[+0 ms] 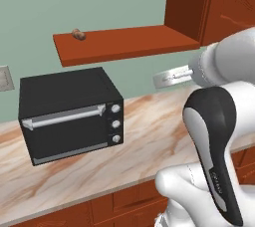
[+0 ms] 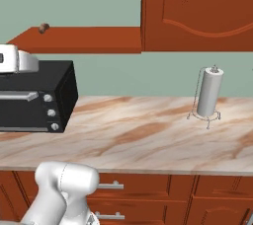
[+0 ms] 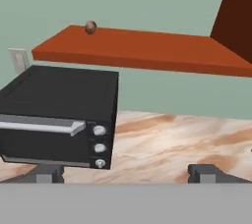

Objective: Pick the potatos from the cabinet and place them in one bowl. Pick the tangerine from the sink and place it in the other bowl.

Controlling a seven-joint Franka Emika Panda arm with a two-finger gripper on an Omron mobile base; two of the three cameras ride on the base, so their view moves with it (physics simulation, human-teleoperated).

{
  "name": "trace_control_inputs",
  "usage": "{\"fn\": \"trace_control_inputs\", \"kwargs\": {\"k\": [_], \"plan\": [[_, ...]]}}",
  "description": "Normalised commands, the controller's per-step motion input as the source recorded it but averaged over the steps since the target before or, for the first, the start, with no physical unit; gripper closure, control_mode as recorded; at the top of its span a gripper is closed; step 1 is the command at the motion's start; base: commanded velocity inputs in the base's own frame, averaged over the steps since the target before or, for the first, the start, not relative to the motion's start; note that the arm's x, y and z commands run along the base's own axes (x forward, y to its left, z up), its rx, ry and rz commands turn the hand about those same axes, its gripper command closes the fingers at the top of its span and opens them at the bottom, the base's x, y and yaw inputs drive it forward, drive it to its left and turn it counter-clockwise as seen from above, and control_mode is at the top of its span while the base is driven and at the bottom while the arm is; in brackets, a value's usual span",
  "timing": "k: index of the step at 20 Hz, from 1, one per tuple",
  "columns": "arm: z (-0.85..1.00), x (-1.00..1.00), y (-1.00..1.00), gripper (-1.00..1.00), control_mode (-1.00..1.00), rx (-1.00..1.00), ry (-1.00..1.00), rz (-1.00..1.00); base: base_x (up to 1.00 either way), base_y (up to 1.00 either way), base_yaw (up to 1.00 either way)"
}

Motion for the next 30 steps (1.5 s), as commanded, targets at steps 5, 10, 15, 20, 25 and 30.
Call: {"fn": "trace_control_inputs", "kwargs": {"k": [5, 10, 15, 20, 25, 30], "plan": [[0.91, -0.01, 0.05, -1.00, -1.00, 0.01, -0.06, 0.00, 0.00, 0.00, 0.00], [0.73, 0.00, 0.00, -1.00, -1.00, 0.05, 0.00, 0.03, 0.00, 0.00, 0.00], [0.07, 0.09, 0.00, -1.00, -1.00, 0.11, 0.14, 0.07, 0.00, 0.00, 0.00], [-0.63, 0.62, -0.01, -1.00, -1.00, 0.13, 0.11, 0.07, 0.00, 0.00, 0.00], [-0.65, 0.82, 0.00, -1.00, -1.00, 0.04, 0.03, 0.01, 0.00, 0.00, 0.00], [-0.03, 0.56, 0.00, -1.00, -1.00, 0.00, 0.00, 0.00, 0.00, 0.00, 0.00]]}}
